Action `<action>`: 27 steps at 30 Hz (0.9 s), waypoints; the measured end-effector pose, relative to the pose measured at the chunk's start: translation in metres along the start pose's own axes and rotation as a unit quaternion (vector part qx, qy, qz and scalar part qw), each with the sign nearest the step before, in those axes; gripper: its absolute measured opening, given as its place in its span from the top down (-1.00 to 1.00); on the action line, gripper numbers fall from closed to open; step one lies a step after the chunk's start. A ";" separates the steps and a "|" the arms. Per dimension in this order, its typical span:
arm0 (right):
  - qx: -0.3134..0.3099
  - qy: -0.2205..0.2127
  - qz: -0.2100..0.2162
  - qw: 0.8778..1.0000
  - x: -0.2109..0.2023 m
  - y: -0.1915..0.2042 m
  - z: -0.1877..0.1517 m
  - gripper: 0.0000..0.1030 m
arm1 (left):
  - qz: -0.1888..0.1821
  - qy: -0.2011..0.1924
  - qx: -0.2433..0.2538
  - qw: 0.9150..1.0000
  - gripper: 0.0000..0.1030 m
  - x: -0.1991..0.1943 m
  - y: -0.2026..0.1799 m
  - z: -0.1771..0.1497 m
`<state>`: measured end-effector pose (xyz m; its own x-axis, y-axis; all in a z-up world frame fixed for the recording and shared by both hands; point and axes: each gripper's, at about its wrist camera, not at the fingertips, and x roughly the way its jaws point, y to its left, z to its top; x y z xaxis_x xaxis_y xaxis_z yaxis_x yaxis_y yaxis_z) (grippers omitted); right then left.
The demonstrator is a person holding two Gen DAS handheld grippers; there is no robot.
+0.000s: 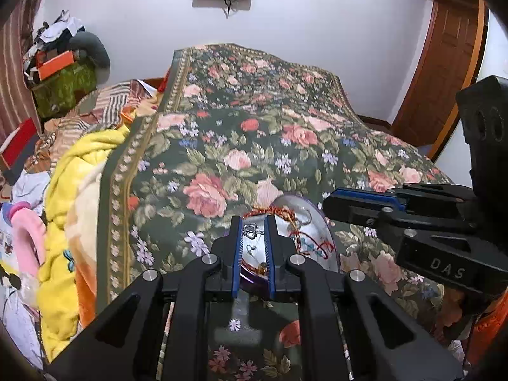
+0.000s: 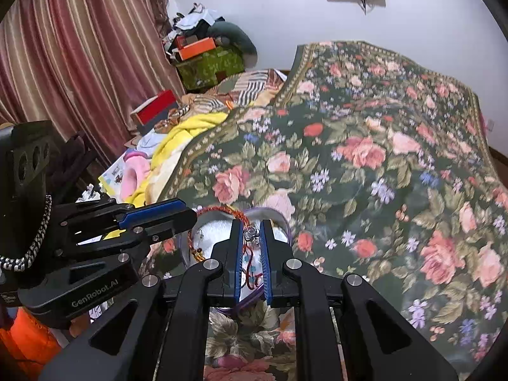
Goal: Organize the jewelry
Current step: 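Carry silver charm into heart tin and open right tool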
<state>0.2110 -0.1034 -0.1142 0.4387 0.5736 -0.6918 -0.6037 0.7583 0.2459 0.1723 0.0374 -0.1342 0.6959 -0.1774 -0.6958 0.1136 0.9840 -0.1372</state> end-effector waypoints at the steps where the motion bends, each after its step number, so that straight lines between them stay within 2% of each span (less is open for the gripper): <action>1: 0.002 0.003 0.000 1.000 0.002 -0.001 -0.001 0.82 | -0.001 0.002 0.000 1.000 0.77 0.002 0.000 -0.001; 12: 0.006 0.021 0.002 1.000 0.013 -0.004 -0.007 0.82 | 0.005 0.009 0.009 1.000 0.77 0.011 -0.007 -0.002; 20: 0.006 0.031 0.013 0.999 0.015 -0.005 -0.008 0.80 | 0.017 -0.001 0.018 1.000 0.77 0.008 -0.010 -0.001; 22: 0.009 0.035 0.016 0.999 0.015 -0.006 -0.008 0.70 | 0.019 -0.001 0.017 1.000 0.77 0.007 -0.011 -0.001; 24: 0.013 0.033 0.018 0.999 0.011 -0.007 -0.008 0.40 | 0.020 -0.001 0.013 1.000 0.74 0.005 -0.010 -0.001; 25: 0.015 0.030 0.018 0.999 0.009 -0.007 -0.008 0.34 | 0.020 -0.001 0.009 1.000 0.70 0.003 -0.008 0.000; 27: 0.014 0.018 0.018 1.000 0.001 -0.006 -0.007 0.29 | 0.023 -0.004 0.001 1.000 0.44 -0.002 -0.005 0.000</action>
<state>0.2106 -0.1098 -0.1210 0.3935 0.5890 -0.7058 -0.5987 0.7469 0.2895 0.1707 0.0332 -0.1323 0.7056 -0.1319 -0.6962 0.0832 0.9912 -0.1035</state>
